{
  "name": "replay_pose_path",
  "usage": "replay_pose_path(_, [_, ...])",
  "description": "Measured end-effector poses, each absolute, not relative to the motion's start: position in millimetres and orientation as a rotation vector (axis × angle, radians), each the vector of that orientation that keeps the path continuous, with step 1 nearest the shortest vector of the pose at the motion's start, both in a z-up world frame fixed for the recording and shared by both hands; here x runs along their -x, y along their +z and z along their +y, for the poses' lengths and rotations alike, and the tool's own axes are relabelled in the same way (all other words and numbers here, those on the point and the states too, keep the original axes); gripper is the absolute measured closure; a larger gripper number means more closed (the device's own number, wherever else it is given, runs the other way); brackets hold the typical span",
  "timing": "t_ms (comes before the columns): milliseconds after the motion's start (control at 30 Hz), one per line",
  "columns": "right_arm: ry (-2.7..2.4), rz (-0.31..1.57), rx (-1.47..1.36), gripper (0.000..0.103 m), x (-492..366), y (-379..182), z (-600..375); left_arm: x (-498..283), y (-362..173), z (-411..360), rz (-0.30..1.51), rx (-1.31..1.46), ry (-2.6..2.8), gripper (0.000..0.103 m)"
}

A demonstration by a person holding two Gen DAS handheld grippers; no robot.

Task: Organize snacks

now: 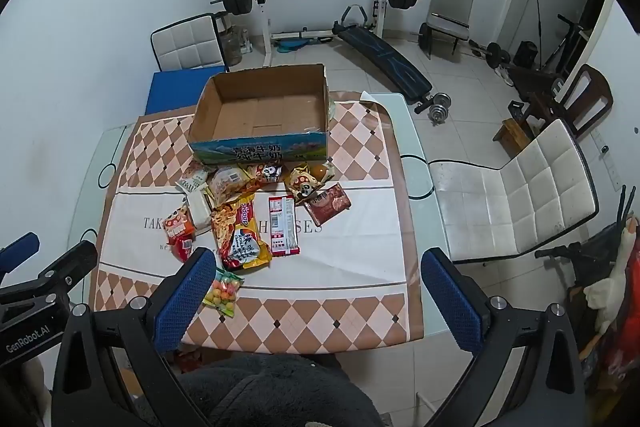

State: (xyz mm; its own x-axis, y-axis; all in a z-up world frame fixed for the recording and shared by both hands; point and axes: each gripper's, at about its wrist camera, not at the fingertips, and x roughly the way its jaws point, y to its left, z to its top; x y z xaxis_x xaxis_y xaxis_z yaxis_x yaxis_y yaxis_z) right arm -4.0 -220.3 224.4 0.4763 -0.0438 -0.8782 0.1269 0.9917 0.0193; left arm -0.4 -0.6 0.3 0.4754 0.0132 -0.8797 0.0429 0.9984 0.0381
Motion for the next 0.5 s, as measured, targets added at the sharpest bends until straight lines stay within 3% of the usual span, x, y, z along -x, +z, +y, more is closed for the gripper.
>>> replay_pose_path(500, [-0.105, 1.066, -0.083, 0.000, 2.4, 224.4, -219.4, 0.3, 0.3, 0.1, 1.077, -0.045, -0.027, 0.000])
